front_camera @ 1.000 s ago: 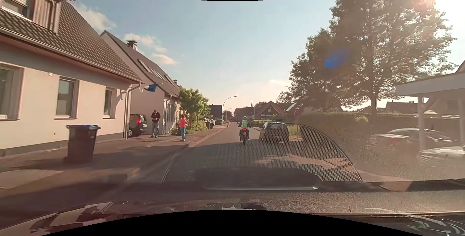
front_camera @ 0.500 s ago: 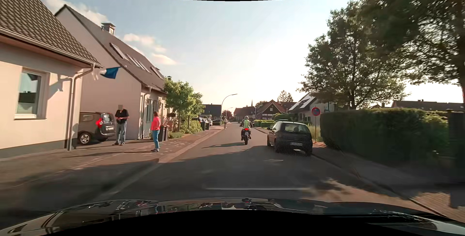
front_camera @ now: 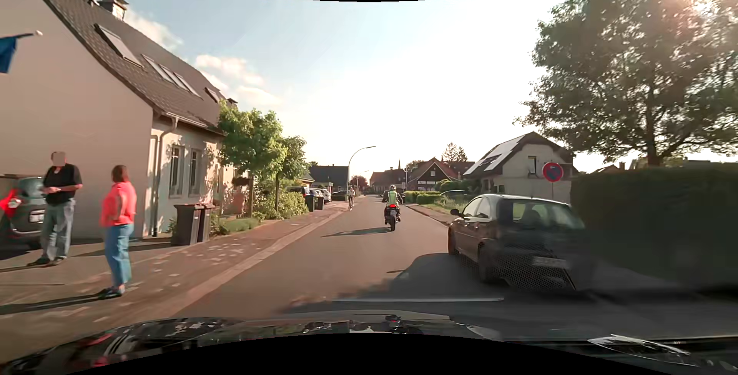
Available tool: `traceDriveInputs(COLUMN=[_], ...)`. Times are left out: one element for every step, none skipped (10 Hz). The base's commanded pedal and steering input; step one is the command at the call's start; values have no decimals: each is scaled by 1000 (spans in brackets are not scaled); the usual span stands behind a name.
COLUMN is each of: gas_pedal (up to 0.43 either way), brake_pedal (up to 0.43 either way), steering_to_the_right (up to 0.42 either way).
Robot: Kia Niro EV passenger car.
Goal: Follow the waypoints while adhering to traffic rules and regulations
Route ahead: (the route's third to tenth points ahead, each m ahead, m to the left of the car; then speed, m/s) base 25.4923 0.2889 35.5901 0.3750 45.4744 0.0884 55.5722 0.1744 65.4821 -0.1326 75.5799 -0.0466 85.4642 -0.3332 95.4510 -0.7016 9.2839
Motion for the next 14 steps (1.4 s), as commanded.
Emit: traceDriveInputs(gas_pedal=[157,157,169,189,197,197,197,197,189,157,150,138,130,130], brake_pedal=[0,0,0,0,0,0,0,0,0,0,0,0,0,0], steering_to_the_right=[15,15,14,14,14,14,14,14,14,13,14,14,10,3])
